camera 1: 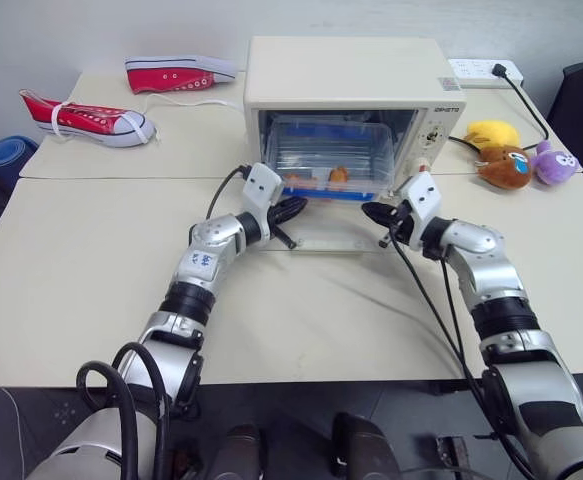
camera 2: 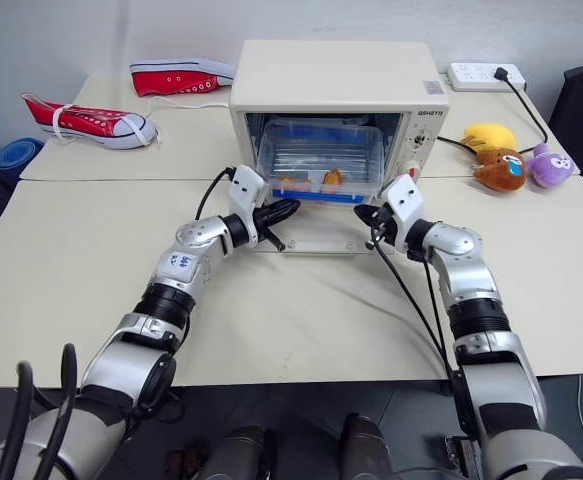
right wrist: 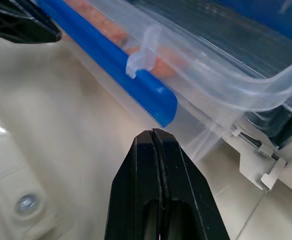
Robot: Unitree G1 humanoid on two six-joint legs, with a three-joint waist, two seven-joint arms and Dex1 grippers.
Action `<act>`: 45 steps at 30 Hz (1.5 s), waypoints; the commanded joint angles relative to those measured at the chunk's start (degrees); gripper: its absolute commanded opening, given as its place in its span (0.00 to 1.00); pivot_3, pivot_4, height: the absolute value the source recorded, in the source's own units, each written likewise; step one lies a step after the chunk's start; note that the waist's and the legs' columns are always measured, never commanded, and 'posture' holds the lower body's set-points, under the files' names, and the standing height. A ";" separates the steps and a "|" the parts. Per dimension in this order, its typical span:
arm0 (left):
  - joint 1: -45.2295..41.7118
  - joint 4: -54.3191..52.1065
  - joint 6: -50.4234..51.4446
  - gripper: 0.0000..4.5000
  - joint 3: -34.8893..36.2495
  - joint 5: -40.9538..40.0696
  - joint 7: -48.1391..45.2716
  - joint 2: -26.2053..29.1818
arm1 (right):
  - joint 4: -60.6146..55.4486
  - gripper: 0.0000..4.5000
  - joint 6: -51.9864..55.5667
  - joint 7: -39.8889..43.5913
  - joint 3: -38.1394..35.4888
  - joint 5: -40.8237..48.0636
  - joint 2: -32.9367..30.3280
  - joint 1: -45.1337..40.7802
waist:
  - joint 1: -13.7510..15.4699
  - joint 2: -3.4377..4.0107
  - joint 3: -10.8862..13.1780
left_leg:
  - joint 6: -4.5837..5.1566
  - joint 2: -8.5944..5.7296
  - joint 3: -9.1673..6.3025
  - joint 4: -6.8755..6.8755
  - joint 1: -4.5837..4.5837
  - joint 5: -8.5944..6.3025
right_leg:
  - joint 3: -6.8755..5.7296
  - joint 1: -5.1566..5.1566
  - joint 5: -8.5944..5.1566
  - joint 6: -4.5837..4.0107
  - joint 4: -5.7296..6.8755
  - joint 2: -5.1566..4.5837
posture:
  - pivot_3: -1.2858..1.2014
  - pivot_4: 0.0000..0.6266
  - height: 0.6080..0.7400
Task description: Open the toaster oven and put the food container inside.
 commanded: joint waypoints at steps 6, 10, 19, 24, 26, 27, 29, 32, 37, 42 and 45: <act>-7.58 12.18 -8.71 0.00 7.46 -1.31 4.92 -3.50 | 12.51 0.01 -9.44 -10.07 -3.46 -2.29 2.74 -8.81 | -0.50 0.00 0.00 | 0.02 0.00 -0.12 0.04 -0.20 0.01 | -0.15 -0.07 0.00 0.01 -0.02 -0.02 | 0.52 0.24 1.00; -5.69 10.74 -10.16 0.00 7.17 -0.13 2.20 -3.06 | 14.52 0.01 -10.77 -10.31 -4.19 -2.26 2.47 -9.96 | -1.29 0.00 0.00 | 0.02 -0.01 -0.19 0.04 -0.27 0.02 | -0.23 -0.07 0.00 0.01 -0.01 -0.06 | 0.52 0.24 1.00; 11.37 -18.53 3.07 0.08 6.51 -3.99 -7.08 5.07 | -14.36 0.00 6.02 5.49 -6.96 8.12 -4.82 7.43 | -1.45 0.03 0.00 | 0.02 0.00 -0.24 0.00 -0.25 0.02 | -0.24 -0.10 0.00 0.01 0.02 -0.06 | 0.52 0.24 1.00; 22.70 -36.92 11.22 0.36 9.70 -11.77 -17.19 15.52 | -16.01 0.00 6.87 6.94 -9.84 7.47 -12.05 13.50 | -1.15 0.03 0.00 | 0.01 0.01 -0.23 0.19 -0.27 0.02 | -0.16 -0.10 0.00 0.01 0.11 -0.05 | 0.52 0.24 1.00; 26.98 -41.00 9.96 0.48 11.11 -14.09 -23.66 20.57 | -11.28 0.00 3.47 8.75 -9.51 5.96 -13.97 13.73 | -1.15 0.04 -0.01 | 0.00 0.03 -0.23 0.30 -0.25 0.02 | -0.13 -0.09 0.00 0.00 0.19 -0.05 | 0.52 0.24 1.00; 28.75 -42.12 7.80 0.56 11.78 -15.09 -27.19 22.50 | -8.74 0.00 1.76 9.93 -8.93 5.31 -14.42 13.50 | -1.15 0.04 -0.01 | 0.00 0.03 -0.20 0.31 -0.21 0.01 | -0.10 -0.07 0.00 0.00 0.21 -0.06 | 0.52 0.24 1.00; 31.89 -43.51 4.27 0.69 12.88 -17.40 -34.39 25.62 | -3.42 0.00 -1.80 13.33 -7.08 3.86 -14.45 12.66 | -1.16 0.04 -0.01 | -0.01 0.04 -0.16 0.30 -0.19 0.01 | -0.09 -0.06 0.00 0.00 0.19 -0.05 | 0.52 0.24 1.00; 33.51 -43.58 4.07 0.90 13.08 -18.28 -38.13 28.42 | 3.66 0.00 -9.72 17.29 -4.17 0.63 -13.65 11.00 | -1.02 0.05 -0.01 | 0.00 0.03 -0.14 0.31 -0.17 0.01 | -0.08 -0.02 0.00 0.00 0.16 -0.05 | 0.52 0.24 1.00; 33.50 -44.06 5.06 1.00 11.07 -18.77 -43.62 30.94 | 11.77 0.00 -19.13 21.89 -4.88 2.23 -8.67 7.40 | -1.37 0.05 -0.01 | 0.00 0.06 -0.16 0.33 -0.16 0.00 | -0.10 -0.01 0.00 0.00 0.19 -0.05 | 0.52 0.24 1.00; 32.51 -43.33 10.30 1.00 12.72 -22.08 -41.21 29.81 | 10.01 0.00 -18.28 26.86 -9.66 9.80 -4.84 6.28 | -1.30 0.06 0.00 | 0.00 0.06 -0.23 0.34 -0.21 0.00 | -0.15 -0.01 0.00 0.00 0.17 -0.05 | 0.52 0.24 1.00; 30.90 -42.08 14.52 1.00 16.13 -25.78 -37.26 28.56 | 7.66 0.00 -17.73 26.75 -12.07 12.67 -4.39 5.69 | -1.15 0.06 0.00 | 0.00 0.06 -0.31 0.39 -0.24 0.00 | -0.19 0.01 0.00 0.00 0.19 -0.05 | 0.52 0.24 1.00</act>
